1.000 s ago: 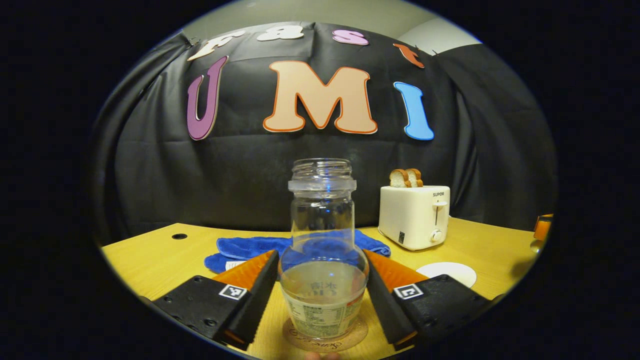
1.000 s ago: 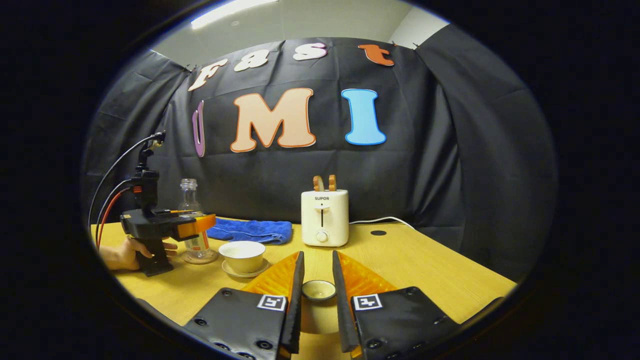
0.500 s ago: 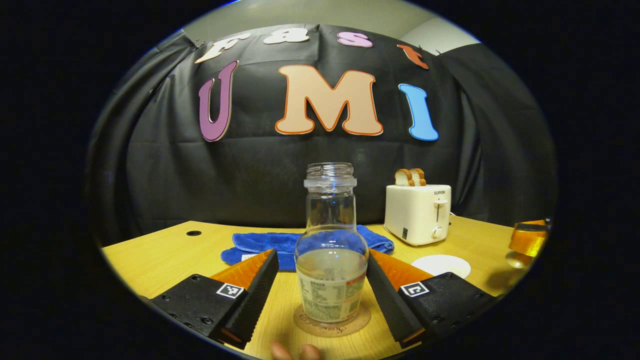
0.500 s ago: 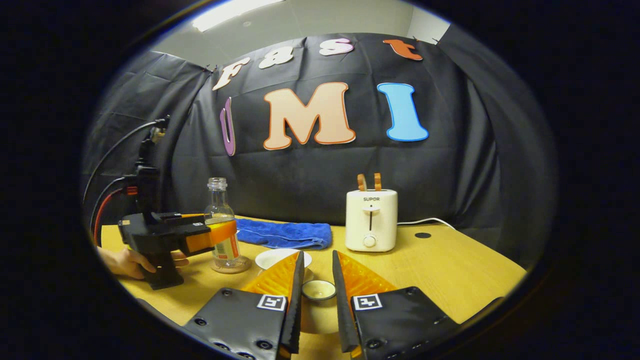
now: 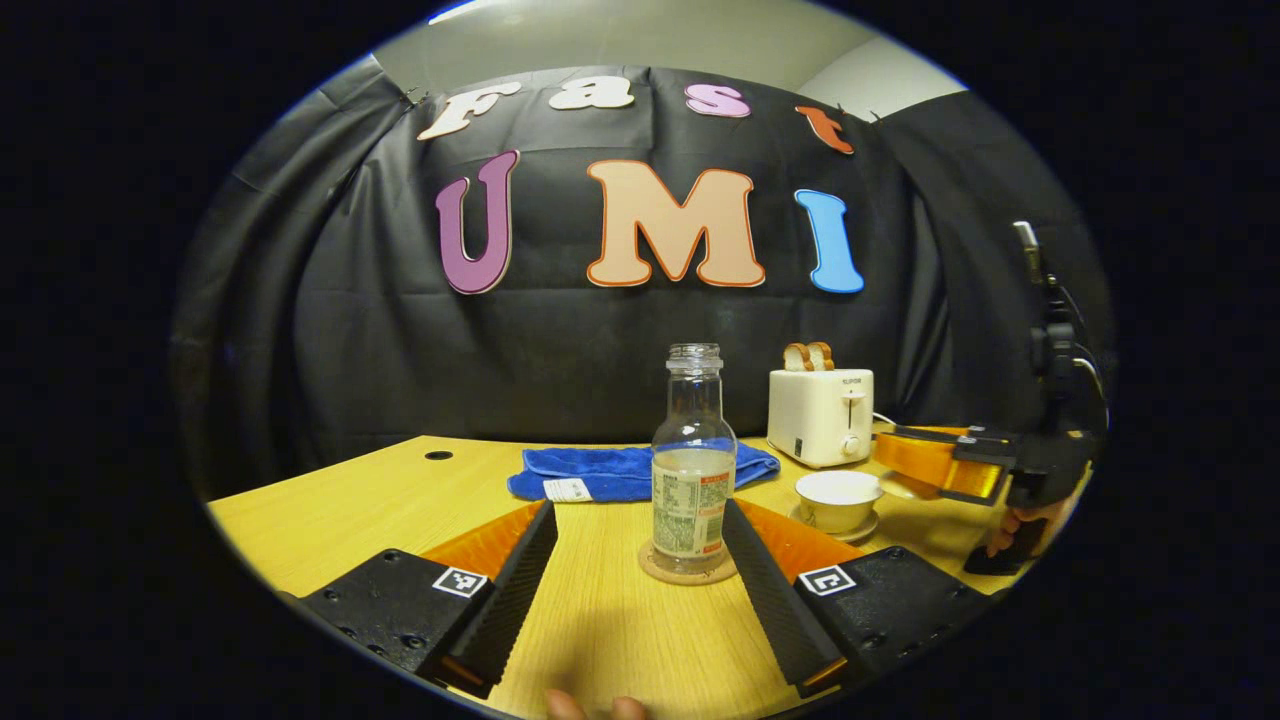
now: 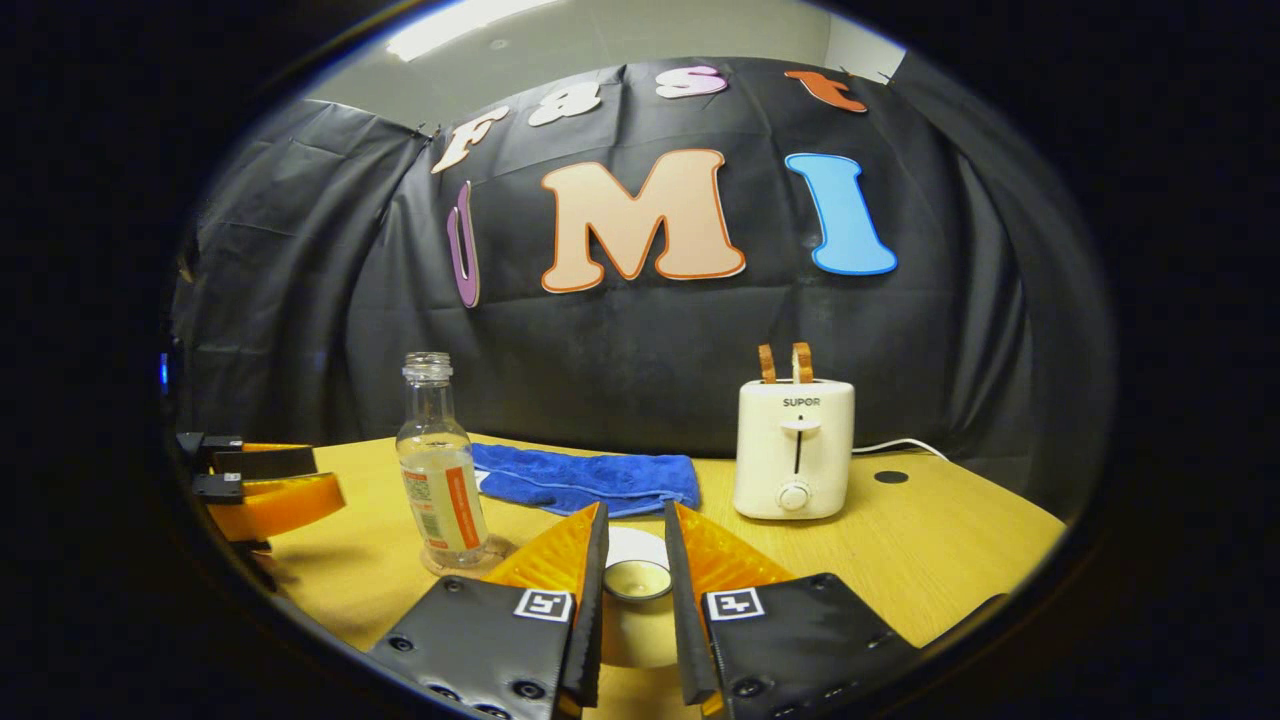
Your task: Open the teacup lid with one hand, grasp the water bottle and pour water into the teacup with the other hand; after pouring, place the water bottle on the coaster and then close the teacup lid.
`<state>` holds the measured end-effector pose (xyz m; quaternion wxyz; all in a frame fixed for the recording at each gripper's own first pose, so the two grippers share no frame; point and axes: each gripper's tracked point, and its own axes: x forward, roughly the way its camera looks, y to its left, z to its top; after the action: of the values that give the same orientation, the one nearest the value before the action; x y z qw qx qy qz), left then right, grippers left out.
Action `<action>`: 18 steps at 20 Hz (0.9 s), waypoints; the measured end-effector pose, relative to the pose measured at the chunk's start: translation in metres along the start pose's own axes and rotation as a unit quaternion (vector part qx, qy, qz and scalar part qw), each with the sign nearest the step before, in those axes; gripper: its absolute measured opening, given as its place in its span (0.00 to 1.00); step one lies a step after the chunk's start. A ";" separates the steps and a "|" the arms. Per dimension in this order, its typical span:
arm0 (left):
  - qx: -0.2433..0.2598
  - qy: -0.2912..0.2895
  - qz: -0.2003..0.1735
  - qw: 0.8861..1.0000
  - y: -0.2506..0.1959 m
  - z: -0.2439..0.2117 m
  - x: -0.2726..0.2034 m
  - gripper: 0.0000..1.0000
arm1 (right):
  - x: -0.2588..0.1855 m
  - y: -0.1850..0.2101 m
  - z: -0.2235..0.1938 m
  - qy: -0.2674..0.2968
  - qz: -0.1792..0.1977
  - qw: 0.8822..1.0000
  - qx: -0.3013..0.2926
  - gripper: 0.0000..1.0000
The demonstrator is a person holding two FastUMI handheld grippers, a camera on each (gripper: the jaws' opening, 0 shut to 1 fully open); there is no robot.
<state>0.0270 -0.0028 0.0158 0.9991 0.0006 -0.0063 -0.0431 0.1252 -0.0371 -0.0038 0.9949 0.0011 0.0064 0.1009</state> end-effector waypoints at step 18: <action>-0.001 0.001 -0.006 1.000 0.008 0.001 -0.025 0.96 | 0.059 0.016 -0.016 0.051 -0.027 0.998 -0.008 0.34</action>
<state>0.0026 0.0071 0.0164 0.9988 -0.0003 -0.0051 -0.0486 0.1800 -0.0098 -0.0208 0.9956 -0.0126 0.0561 0.0740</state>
